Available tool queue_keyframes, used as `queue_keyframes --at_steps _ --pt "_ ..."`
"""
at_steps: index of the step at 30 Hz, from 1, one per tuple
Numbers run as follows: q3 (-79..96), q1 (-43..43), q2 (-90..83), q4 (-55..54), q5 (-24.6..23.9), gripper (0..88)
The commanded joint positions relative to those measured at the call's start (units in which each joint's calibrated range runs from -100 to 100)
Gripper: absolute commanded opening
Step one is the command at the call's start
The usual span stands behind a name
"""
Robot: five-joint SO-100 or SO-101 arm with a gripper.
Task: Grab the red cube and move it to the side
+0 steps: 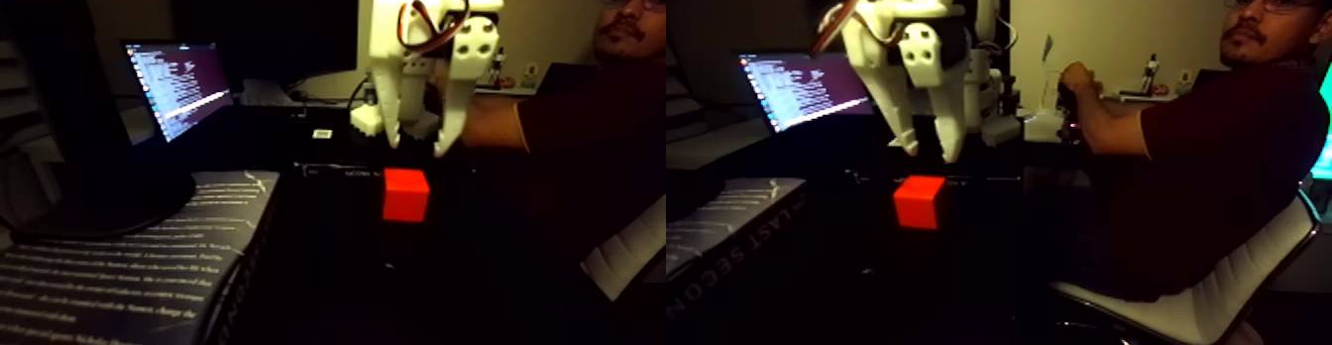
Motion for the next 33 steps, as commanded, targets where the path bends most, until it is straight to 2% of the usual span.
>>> queue_keyframes --at_steps 1,10,33 --pt "-1.79 0.39 -0.10 0.49 0.28 26.2" --pt "-0.43 1.72 0.49 0.07 3.67 39.4" --pt "0.48 6.64 11.33 -13.19 3.94 39.8"
